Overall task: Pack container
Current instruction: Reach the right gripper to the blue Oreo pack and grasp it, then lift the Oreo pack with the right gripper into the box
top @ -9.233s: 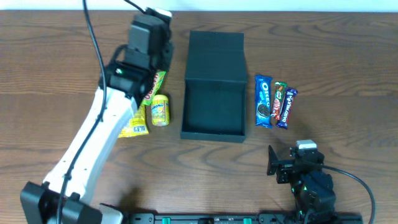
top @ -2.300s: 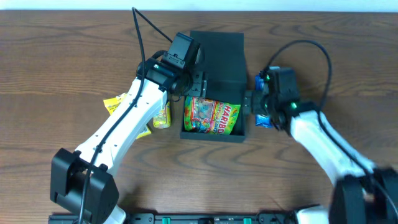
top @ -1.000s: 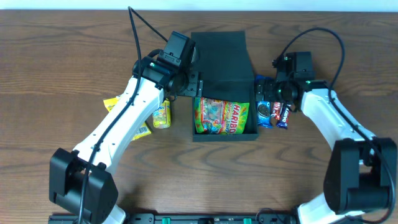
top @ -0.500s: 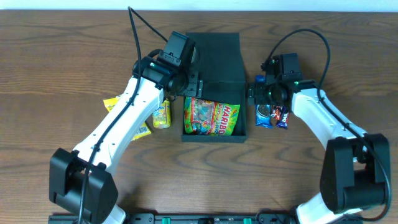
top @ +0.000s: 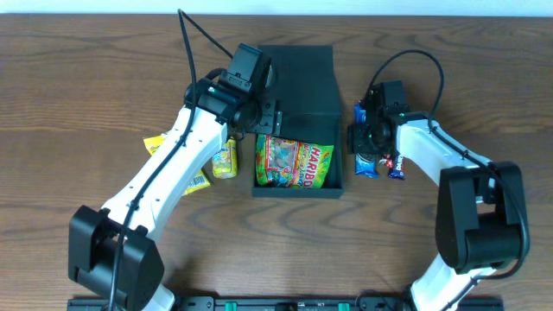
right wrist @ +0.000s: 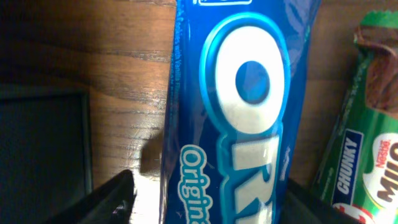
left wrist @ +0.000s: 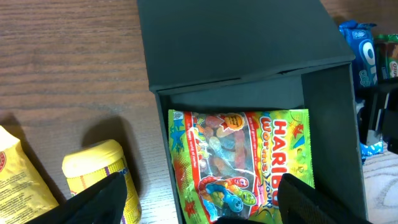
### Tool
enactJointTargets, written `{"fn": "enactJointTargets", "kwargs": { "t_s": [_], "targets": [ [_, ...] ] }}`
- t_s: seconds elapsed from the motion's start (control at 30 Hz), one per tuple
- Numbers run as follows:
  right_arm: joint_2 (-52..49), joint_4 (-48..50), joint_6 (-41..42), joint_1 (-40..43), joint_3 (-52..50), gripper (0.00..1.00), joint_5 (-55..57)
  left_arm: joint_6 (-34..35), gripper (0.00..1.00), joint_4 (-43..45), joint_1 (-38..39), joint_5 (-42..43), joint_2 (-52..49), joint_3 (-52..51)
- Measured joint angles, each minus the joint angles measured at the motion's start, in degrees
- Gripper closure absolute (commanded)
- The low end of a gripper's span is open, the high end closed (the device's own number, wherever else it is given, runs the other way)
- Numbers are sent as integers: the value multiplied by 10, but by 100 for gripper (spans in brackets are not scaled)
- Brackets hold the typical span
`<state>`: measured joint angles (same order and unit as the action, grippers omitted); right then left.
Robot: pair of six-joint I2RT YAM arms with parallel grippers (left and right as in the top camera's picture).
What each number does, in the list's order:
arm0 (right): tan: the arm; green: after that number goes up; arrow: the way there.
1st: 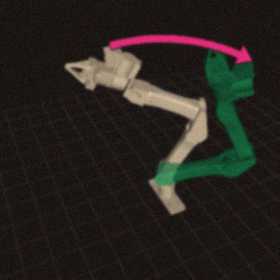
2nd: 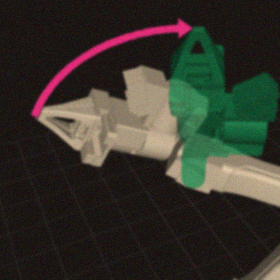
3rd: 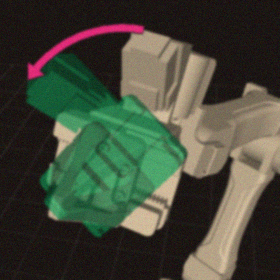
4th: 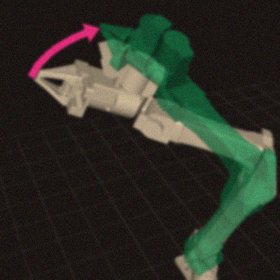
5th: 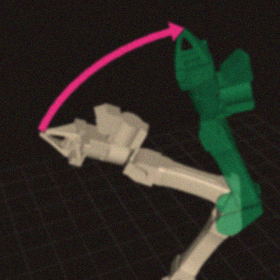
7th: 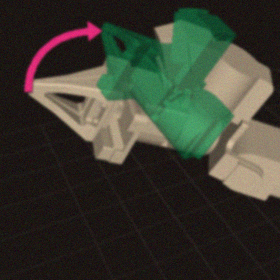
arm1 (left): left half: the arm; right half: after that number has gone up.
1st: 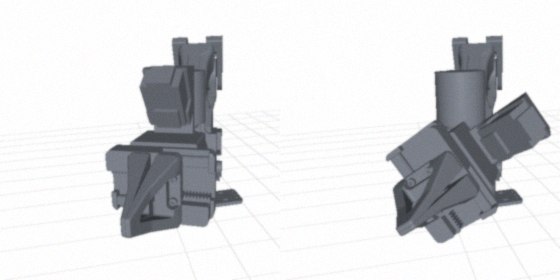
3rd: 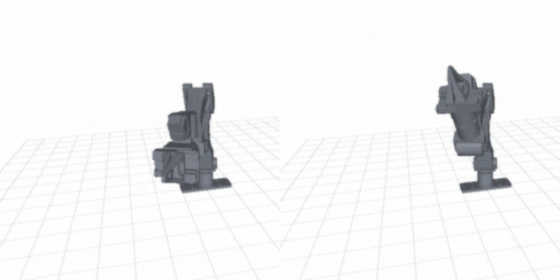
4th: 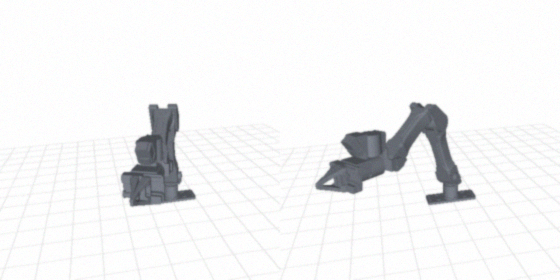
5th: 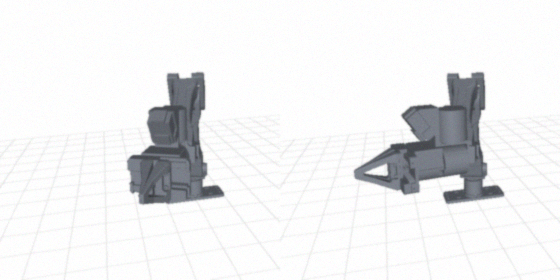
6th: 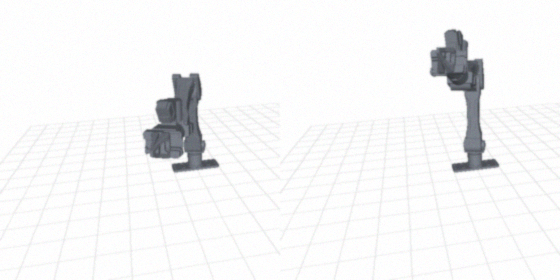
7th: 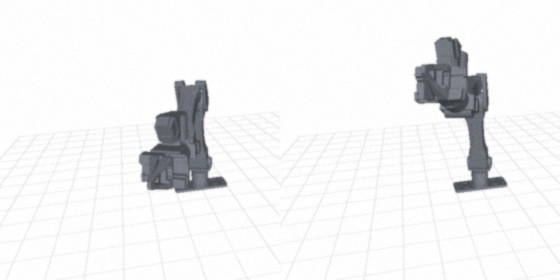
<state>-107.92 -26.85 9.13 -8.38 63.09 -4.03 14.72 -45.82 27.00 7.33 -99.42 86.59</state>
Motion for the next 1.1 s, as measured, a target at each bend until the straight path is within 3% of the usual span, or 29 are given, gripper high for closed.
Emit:
{"fn": "enactJointTargets", "kwargs": {
  "t_s": [0.37,0.73,1.1],
  "targets": [
    [0,-4,0,0,2,72,0,0,21,0,0,0,0,0],
    [13,-148,0,0,123,84,-4,-2,21,-3,0,0,0,0],
    [115,-231,24,-47,187,85,-67,-5,20,-3,-23,0,0,0]
  ]
}}
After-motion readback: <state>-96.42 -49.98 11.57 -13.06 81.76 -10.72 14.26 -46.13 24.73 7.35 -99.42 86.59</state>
